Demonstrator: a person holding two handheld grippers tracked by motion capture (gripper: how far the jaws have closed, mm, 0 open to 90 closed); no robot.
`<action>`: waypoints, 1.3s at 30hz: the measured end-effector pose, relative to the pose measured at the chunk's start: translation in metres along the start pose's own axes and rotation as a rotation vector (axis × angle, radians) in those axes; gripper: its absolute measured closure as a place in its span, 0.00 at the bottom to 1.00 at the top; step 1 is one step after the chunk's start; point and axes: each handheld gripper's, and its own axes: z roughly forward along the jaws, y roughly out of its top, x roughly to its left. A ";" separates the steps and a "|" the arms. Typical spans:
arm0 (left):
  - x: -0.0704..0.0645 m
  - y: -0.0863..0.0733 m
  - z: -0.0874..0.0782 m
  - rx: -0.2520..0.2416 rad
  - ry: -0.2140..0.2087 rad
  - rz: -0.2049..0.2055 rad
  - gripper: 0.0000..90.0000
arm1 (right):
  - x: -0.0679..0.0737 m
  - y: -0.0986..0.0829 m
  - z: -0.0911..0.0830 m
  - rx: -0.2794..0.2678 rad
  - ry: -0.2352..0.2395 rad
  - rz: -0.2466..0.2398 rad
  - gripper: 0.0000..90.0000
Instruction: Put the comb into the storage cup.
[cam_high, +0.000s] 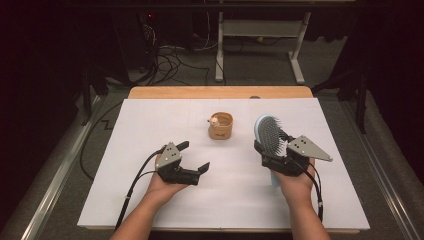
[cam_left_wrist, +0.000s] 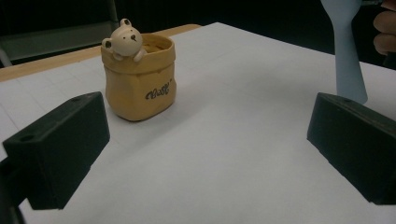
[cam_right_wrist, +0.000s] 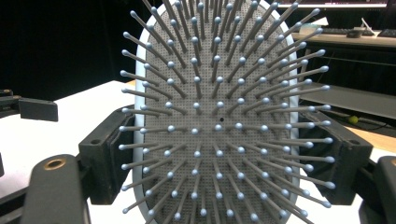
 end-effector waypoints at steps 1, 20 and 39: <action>0.000 0.000 -0.001 -0.003 -0.002 0.001 0.00 | 0.001 0.000 0.000 0.001 0.000 -0.005 0.23; -0.002 0.007 -0.007 -0.018 -0.007 -0.014 0.00 | 0.019 0.003 0.014 0.010 0.034 -0.076 0.23; -0.005 0.017 -0.010 -0.038 -0.016 -0.016 0.00 | 0.047 0.001 0.035 0.027 0.072 -0.143 0.23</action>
